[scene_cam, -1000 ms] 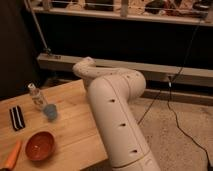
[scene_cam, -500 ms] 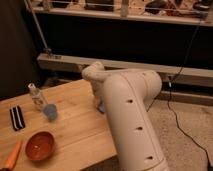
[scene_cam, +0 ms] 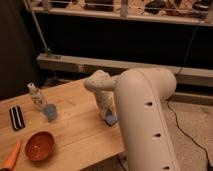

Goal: Wipe the white sponge on the table

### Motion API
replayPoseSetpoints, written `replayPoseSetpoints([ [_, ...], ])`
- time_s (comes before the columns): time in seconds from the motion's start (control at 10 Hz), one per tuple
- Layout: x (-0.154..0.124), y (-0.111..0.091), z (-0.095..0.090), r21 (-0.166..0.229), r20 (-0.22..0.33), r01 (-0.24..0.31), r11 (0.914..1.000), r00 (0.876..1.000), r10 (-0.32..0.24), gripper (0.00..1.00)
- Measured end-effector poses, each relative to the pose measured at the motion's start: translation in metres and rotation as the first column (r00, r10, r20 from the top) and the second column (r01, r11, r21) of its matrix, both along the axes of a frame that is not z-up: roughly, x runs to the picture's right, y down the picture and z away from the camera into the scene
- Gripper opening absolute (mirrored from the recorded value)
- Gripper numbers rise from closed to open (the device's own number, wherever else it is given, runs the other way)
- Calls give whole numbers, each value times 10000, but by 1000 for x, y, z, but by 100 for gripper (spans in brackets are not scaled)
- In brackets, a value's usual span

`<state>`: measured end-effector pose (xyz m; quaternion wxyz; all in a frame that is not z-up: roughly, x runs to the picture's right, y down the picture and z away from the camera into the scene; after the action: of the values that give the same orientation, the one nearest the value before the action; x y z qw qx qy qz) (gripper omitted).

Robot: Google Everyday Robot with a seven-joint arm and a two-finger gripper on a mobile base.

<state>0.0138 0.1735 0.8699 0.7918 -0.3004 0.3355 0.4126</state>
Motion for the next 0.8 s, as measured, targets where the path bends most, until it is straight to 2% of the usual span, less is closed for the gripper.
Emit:
replayPoseSetpoints([
  [0.2,-22,17,-8,-286,400,275,9992,9989,-263,0],
  [0.3,-45,39,-14,-658,904,721,9952,9937,-660,0],
  [0.4,-58,49,-16,-831,1180,954,9920,9893,-853,0],
  [0.6,-91,66,-25,-1102,2001,1436,9835,9725,-1196,0],
  [0.8,-126,69,-35,-1172,2876,1594,9802,9502,-1202,0],
])
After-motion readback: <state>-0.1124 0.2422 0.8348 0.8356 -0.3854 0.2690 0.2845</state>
